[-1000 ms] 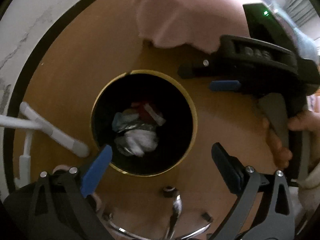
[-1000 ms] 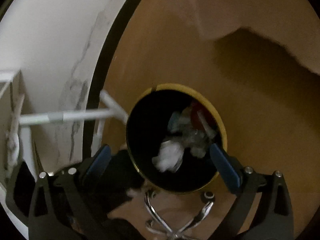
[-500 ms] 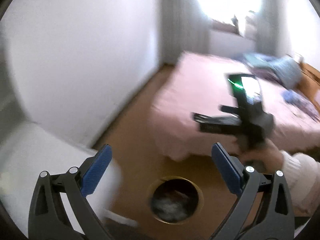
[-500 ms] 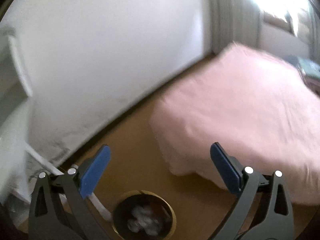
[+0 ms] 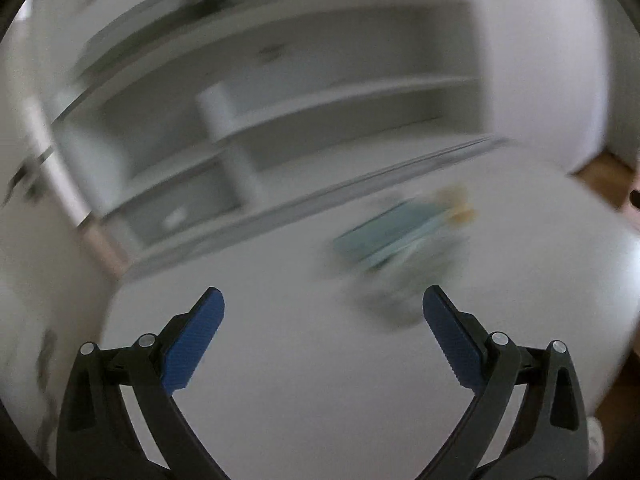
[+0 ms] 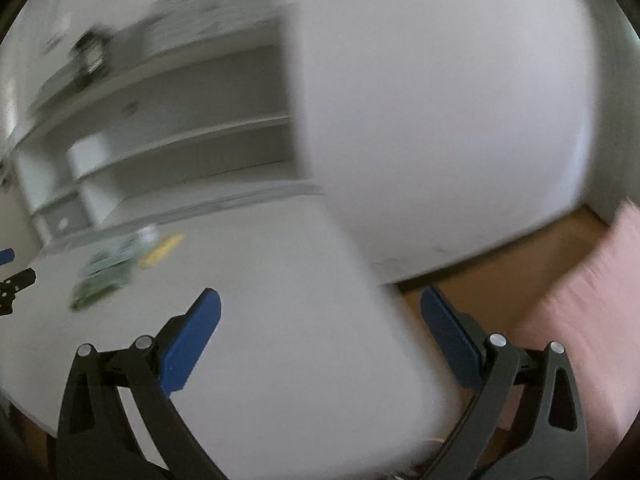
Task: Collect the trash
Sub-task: 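Grasp the light-blue pack with the left tool while the right tool grasps the printed booklet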
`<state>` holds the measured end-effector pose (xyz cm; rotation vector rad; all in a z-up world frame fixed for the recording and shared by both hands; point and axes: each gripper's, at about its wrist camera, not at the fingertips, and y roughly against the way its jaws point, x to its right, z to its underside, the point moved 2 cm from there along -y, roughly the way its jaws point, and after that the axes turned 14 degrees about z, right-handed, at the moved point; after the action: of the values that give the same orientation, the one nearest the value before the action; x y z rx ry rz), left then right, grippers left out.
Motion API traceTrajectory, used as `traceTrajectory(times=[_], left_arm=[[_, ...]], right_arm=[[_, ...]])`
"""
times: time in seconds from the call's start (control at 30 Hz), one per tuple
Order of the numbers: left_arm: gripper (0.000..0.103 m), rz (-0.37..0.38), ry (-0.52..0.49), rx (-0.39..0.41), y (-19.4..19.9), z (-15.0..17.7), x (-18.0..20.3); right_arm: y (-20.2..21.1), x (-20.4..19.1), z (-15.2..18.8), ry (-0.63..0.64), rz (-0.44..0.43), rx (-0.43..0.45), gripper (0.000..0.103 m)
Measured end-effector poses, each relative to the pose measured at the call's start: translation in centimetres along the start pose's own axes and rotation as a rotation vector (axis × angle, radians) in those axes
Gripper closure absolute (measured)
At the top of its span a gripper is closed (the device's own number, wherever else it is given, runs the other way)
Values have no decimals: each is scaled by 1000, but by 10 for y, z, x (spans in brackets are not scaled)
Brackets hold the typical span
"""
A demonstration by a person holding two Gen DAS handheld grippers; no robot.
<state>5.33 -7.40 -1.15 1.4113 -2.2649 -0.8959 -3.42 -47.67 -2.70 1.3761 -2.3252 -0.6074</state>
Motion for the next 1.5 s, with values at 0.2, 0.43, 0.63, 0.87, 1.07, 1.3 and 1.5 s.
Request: traceTrajectory(times=[0.2,0.43,0.63,0.87,1.07,1.3,1.5], left_arm=[[6,-31,159,10,19,25,-68],[6,-41,182,30,26,37,-91],[6,-2,192,47,16,30,-99],[6,105,125,9,-15,16,-75],[6,300,-169,-120,-70,-20,-18],[7,558,-454,-282,-147,-47,22],[7,702,-516,-310,-180,-75,36]], right_arm=[[-15,-167,-38,140,35,-50,6],[-38,-304,-34,284,14,-171,6],[-62,-301,-15,380,42,-264,7],[-91,-203,-17,302,-53,-353,6],[-103,-183,-23,353,-264,-410,5],[-105,-184,-26,437,-338,-426,6],[-100,-189,-21,472,-307,-394,6]])
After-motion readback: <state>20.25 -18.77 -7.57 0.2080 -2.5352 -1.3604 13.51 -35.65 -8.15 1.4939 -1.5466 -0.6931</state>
